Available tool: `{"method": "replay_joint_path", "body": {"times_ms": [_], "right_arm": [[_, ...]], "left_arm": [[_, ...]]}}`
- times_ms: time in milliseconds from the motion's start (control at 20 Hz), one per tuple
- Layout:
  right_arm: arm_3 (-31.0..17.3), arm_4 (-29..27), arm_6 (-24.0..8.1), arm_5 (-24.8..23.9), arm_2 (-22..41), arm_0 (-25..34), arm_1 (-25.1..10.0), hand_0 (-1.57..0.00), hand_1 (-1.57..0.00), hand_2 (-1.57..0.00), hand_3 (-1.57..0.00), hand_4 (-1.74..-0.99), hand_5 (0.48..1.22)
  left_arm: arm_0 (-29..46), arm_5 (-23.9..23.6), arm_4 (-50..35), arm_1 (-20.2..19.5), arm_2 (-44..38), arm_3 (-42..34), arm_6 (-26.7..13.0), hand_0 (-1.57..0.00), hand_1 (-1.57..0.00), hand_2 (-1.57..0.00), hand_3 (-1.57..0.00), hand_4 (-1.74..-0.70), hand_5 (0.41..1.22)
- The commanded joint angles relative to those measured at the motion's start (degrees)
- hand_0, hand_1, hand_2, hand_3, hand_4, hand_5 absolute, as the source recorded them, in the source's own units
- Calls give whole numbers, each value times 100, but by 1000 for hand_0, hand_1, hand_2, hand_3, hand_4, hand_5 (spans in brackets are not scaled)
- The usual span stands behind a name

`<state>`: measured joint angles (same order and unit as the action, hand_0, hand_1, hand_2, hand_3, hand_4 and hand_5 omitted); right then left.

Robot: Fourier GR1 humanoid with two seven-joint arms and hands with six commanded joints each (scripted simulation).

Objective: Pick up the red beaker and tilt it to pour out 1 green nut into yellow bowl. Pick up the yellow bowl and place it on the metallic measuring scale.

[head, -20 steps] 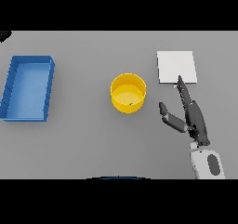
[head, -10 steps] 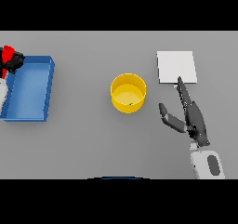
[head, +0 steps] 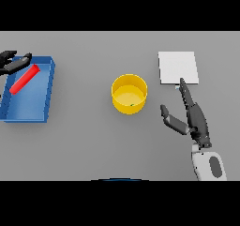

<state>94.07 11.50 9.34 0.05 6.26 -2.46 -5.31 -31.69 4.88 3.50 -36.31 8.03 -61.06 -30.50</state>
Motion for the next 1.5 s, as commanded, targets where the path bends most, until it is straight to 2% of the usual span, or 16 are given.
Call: {"method": "replay_joint_path", "body": {"times_ms": [0,150,200,250,300,350,450,550,600,750,800,1000,1300,1450], "right_arm": [[2,43,-7,-25,8,0,-8,1,1,1,1,-1157,665],[69,113,-92,-58,57,-9,13,1,1,1,1,-1154,657],[60,134,-211,-77,35,40,-12,1,1,1,1,-1144,644],[93,406,-498,-198,115,113,-46,1,1,1,1,-1131,631],[96,481,-470,-130,182,152,-109,1,1,1,1,-1115,638],[54,533,-396,22,255,290,-227,1,1,1,1,-1087,649],[-33,731,-338,351,411,519,-574,1,1,1,1,-1088,665],[-134,1291,-563,522,648,876,-992,1,1,1,1,-1122,649],[-265,1535,-655,605,799,1066,-1093,1,1,1,1,-1128,637],[-415,2209,-440,912,1248,1649,-1541,1,1,1,1,-1142,627],[-482,2429,-431,1008,1424,1827,-1609,1,1,1,1,-1150,630],[-946,2980,-70,1410,1967,2499,-1876,1,1,1,1,-1167,639],[-1950,3477,434,1669,2582,3371,-1790,1,1,1,1,-1156,642],[-2304,3598,490,1911,2803,3657,-1716,1,1,1,1,-1157,652]], "left_arm": [[23,-68,137,11,85,51,-6,-196,-179,-170,-176,-813,627],[-23,-198,227,14,97,20,153,-100,-91,-87,-90,-783,631],[9,-210,207,-24,67,-36,268,-80,-73,-69,-72,-776,631],[-36,-293,184,52,42,-36,299,-64,-58,-55,-57,-778,633],[27,-346,157,85,22,-73,473,-51,-46,-44,-45,-779,635],[96,-393,92,110,-23,-159,578,-40,-37,-35,-36,-784,644],[119,-441,0,167,-75,-256,574,-25,-23,-22,-23,-793,657],[166,-455,-26,218,-48,-368,583,-16,-15,-14,-14,-799,666],[72,-459,-34,251,-57,-311,498,-13,-11,-11,-11,-800,673],[126,-445,-68,282,-45,-369,449,-6,-5,-5,-5,-806,687],[182,-469,-74,309,-36,-405,440,-5,-4,-4,-4,-809,688],[190,-442,-94,254,-77,-414,450,-1,-1,-1,-1,-809,687],[237,-348,-136,202,-105,-404,533,0,0,0,0,-808,695],[253,-321,-163,196,-116,-423,511,1,1,1,1,-809,693]]}}
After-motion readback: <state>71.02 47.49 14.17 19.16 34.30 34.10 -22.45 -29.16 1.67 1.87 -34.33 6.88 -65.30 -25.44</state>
